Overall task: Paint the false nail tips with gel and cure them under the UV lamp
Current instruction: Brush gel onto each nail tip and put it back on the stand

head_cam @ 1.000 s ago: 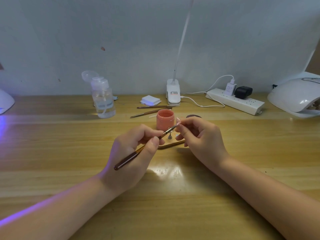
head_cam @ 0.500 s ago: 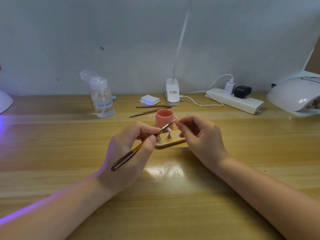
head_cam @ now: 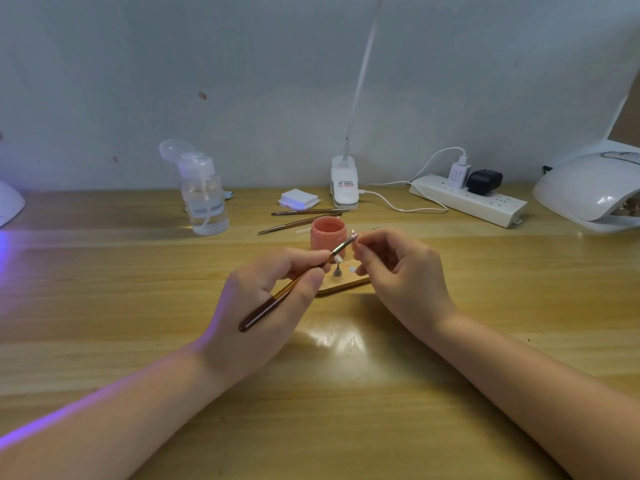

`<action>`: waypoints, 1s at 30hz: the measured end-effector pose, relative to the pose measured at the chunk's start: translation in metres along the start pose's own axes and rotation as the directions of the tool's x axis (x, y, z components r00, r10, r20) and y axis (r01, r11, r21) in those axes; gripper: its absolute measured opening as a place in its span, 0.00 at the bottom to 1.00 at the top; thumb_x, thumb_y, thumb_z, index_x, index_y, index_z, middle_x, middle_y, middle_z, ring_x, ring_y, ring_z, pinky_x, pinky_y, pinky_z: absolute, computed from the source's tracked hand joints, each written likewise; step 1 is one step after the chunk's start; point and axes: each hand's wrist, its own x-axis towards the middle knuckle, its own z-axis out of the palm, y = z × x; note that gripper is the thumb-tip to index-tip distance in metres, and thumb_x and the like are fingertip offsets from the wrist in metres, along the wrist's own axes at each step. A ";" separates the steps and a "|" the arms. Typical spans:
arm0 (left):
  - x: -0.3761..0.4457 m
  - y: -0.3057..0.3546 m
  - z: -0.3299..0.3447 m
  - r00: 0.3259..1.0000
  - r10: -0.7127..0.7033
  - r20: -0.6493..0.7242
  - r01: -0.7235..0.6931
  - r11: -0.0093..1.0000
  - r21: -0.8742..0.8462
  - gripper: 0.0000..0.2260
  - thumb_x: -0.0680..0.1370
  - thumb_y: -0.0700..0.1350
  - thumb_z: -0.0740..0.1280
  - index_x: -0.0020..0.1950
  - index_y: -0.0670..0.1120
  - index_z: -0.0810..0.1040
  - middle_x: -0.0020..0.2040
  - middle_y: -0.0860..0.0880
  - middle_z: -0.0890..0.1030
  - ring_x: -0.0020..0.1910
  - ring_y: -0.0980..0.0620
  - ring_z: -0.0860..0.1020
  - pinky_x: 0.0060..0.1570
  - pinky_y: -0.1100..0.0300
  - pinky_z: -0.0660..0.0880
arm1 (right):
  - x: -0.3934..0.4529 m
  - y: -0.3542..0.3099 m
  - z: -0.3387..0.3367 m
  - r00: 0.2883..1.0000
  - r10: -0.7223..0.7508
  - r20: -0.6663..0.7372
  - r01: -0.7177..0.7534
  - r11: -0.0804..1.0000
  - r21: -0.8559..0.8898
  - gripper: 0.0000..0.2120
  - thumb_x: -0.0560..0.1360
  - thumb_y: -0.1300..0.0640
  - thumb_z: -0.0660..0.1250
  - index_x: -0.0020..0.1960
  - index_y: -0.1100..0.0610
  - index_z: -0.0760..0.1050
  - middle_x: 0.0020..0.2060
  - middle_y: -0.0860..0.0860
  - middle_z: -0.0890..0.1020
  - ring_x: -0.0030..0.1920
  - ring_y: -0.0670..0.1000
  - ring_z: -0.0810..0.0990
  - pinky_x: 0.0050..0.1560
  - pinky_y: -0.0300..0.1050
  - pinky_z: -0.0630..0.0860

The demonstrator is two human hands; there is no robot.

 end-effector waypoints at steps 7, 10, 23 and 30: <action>-0.002 0.002 -0.001 0.998 0.050 -0.040 -0.050 0.999 -0.012 0.10 0.76 0.47 0.64 0.54 0.48 0.80 0.47 0.52 0.85 0.49 0.56 0.82 0.49 0.68 0.75 | 0.000 0.000 0.001 0.999 0.035 0.030 -0.036 0.999 0.040 0.05 0.76 0.63 0.69 0.51 0.60 0.80 0.38 0.53 0.84 0.38 0.48 0.84 0.41 0.53 0.81; -0.001 0.001 0.000 0.999 0.040 -0.030 -0.039 0.999 0.020 0.09 0.76 0.46 0.65 0.54 0.47 0.81 0.47 0.53 0.85 0.50 0.56 0.82 0.50 0.65 0.76 | 0.000 0.001 0.001 0.998 0.045 0.034 -0.047 0.997 0.053 0.05 0.76 0.63 0.68 0.51 0.61 0.80 0.38 0.53 0.84 0.38 0.49 0.84 0.40 0.52 0.81; -0.002 -0.004 0.001 0.999 -0.034 -0.025 0.032 0.994 -0.106 0.10 0.78 0.49 0.62 0.54 0.49 0.80 0.46 0.53 0.85 0.50 0.52 0.83 0.51 0.54 0.80 | 0.000 0.003 0.001 0.998 0.041 0.055 -0.046 0.994 0.097 0.04 0.76 0.61 0.68 0.51 0.59 0.79 0.38 0.51 0.84 0.38 0.47 0.84 0.37 0.44 0.80; -0.001 -0.003 0.001 0.999 -0.029 -0.014 0.027 0.995 -0.100 0.09 0.77 0.49 0.63 0.54 0.51 0.79 0.47 0.54 0.85 0.50 0.54 0.83 0.51 0.60 0.79 | 0.001 0.003 0.001 0.998 0.043 0.054 -0.049 0.993 0.106 0.03 0.77 0.61 0.68 0.50 0.59 0.79 0.37 0.52 0.84 0.37 0.48 0.84 0.37 0.44 0.79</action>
